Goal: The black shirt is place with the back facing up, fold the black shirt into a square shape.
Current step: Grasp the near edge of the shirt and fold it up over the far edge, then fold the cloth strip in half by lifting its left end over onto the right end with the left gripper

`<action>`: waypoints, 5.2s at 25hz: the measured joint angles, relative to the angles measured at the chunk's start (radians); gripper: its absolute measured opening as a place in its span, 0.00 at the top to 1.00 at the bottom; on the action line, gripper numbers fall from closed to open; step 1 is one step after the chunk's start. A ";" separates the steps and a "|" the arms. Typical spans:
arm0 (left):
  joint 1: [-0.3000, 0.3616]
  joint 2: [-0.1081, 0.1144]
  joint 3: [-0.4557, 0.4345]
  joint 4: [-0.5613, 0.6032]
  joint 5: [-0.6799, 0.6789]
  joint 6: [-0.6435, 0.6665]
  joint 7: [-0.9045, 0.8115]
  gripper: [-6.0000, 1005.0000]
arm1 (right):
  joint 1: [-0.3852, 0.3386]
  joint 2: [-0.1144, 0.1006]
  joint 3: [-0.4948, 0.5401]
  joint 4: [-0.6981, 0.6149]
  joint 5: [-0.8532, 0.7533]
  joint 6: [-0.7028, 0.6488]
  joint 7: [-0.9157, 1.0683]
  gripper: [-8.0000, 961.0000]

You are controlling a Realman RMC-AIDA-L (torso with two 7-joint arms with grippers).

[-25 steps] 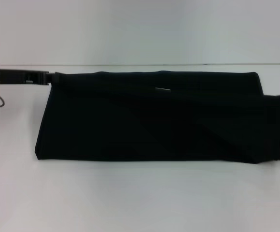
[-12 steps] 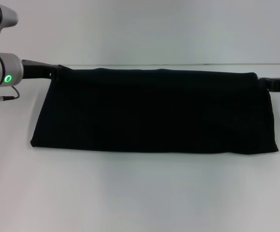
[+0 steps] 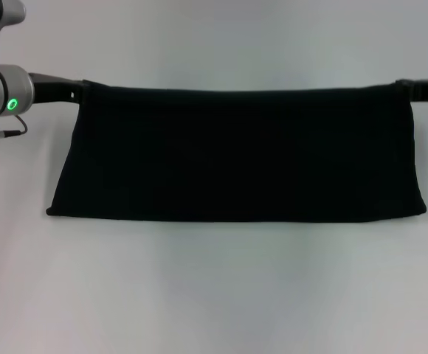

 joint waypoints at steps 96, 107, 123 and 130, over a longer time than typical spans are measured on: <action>0.300 -0.035 0.004 0.282 -0.013 0.468 -0.352 0.08 | -0.251 -0.054 -0.051 -0.167 0.059 -0.532 0.185 0.16; 0.276 -0.037 0.066 0.248 0.010 0.457 -0.338 0.08 | -0.230 -0.043 -0.065 -0.160 0.010 -0.487 0.198 0.16; 0.264 -0.040 0.104 0.244 0.010 0.436 -0.297 0.35 | -0.230 -0.032 -0.093 -0.151 0.008 -0.448 0.200 0.16; 0.266 -0.037 0.104 0.244 0.033 0.417 -0.297 0.55 | -0.235 -0.034 -0.093 -0.151 0.008 -0.448 0.200 0.16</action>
